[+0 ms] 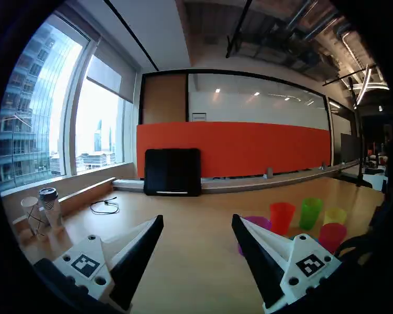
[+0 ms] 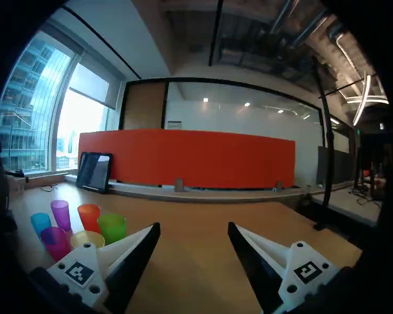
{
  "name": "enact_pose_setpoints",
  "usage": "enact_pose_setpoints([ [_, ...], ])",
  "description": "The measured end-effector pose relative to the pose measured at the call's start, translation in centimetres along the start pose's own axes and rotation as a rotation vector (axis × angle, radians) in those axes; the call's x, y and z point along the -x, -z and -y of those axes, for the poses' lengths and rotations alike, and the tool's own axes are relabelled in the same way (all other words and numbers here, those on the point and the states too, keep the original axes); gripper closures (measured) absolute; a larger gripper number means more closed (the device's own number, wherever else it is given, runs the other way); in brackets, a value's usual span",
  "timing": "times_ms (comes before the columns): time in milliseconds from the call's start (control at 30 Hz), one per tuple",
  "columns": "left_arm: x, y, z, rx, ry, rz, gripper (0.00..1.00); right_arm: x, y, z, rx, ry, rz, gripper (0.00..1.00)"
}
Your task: Pour water
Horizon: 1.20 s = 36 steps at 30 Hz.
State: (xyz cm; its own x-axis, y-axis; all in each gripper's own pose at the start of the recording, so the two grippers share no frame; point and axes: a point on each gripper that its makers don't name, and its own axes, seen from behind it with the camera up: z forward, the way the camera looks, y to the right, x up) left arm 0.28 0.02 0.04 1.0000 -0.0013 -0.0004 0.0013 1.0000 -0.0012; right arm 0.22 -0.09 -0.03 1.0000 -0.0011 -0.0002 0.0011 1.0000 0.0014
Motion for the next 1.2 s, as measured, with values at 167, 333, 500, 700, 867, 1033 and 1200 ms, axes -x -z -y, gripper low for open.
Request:
enact_pose_setpoints([
  [167,-3.1,-0.4,-0.3,0.02,0.017,-0.009,0.03,-2.7,0.1,0.8,-0.022,0.016,-0.005,0.0],
  [333,-6.0,-0.8,-0.6,0.041,0.01,-0.013,0.03,-5.8,-0.1,1.2,-0.041,0.038,-0.003,0.0],
  [500,-8.7,-1.2,-0.6,0.048,-0.009,-0.011,0.03,-8.9,-0.5,1.5,-0.054,0.049,-0.001,0.0],
  [700,-11.7,-1.8,-0.6,0.069,-0.003,-0.011,0.03,-12.5,-1.0,1.8,-0.071,0.045,-0.014,0.0],
  [867,-14.2,-2.2,-0.2,0.077,-0.001,-0.005,0.03,-15.0,-1.1,1.9,-0.08,0.036,-0.017,0.0],
  [1033,-16.7,-2.2,-0.2,0.088,-0.006,-0.006,0.03,-16.6,-1.4,1.6,-0.087,0.02,-0.013,0.0],
  [1200,-18.3,-2.3,-0.9,0.12,-0.001,-0.006,0.03,-16.8,-1.5,1.3,-0.094,0.001,-0.004,0.0],
])
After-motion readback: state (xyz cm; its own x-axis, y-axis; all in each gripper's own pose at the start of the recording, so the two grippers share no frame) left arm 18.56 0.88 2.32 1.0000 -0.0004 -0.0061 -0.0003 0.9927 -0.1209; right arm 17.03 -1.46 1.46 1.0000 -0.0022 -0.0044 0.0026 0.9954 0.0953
